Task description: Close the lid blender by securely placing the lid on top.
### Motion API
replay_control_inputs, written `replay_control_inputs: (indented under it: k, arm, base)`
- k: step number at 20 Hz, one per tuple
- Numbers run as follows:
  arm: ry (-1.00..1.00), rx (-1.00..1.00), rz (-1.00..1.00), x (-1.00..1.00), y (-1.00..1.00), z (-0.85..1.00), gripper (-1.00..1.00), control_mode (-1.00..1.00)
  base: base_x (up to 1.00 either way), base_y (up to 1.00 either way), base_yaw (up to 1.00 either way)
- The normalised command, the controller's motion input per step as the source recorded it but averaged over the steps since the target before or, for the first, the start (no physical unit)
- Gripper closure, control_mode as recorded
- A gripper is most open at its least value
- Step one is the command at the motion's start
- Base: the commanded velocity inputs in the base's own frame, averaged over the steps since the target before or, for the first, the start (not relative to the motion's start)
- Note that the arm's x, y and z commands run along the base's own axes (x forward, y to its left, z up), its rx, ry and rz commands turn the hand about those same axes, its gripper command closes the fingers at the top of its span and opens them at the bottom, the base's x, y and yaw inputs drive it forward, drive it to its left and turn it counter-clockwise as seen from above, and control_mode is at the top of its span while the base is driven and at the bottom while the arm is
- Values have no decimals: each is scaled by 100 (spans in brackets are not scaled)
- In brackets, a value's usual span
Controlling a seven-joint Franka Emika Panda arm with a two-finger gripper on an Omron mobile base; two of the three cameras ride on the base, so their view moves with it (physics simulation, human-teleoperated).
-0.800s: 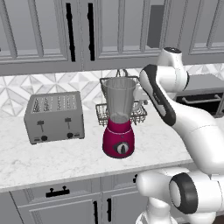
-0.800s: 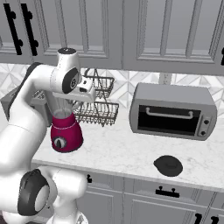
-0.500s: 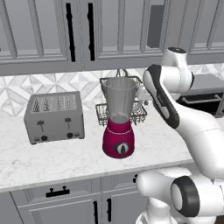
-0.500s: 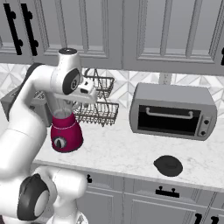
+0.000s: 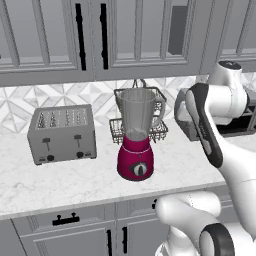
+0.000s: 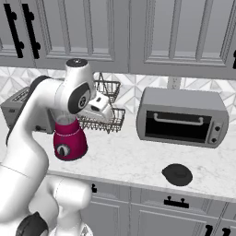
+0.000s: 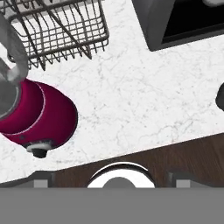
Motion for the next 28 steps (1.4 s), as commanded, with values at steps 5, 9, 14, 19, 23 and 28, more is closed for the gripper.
replay_control_inputs:
  k: [5,9,14,19,23,28]
  arm:
    - [-3,0,-18,-40,-58,-10,-100,-100]
    - [0,0,-15,-20,-61,-13,-100,-100]
    - [0,0,-11,-6,-48,-26,-100,-100]
    - [0,0,-3,0,-43,-24,-100,-100]
    - [0,0,0,0,-50,-27,-100,-100]
    - [0,0,0,7,-37,-19,-100,-100]
  base:
    - [0,0,0]
    - [0,0,0]
    - [0,0,0]
    - [0,0,0]
    - [0,0,0]
    - [0,0,0]
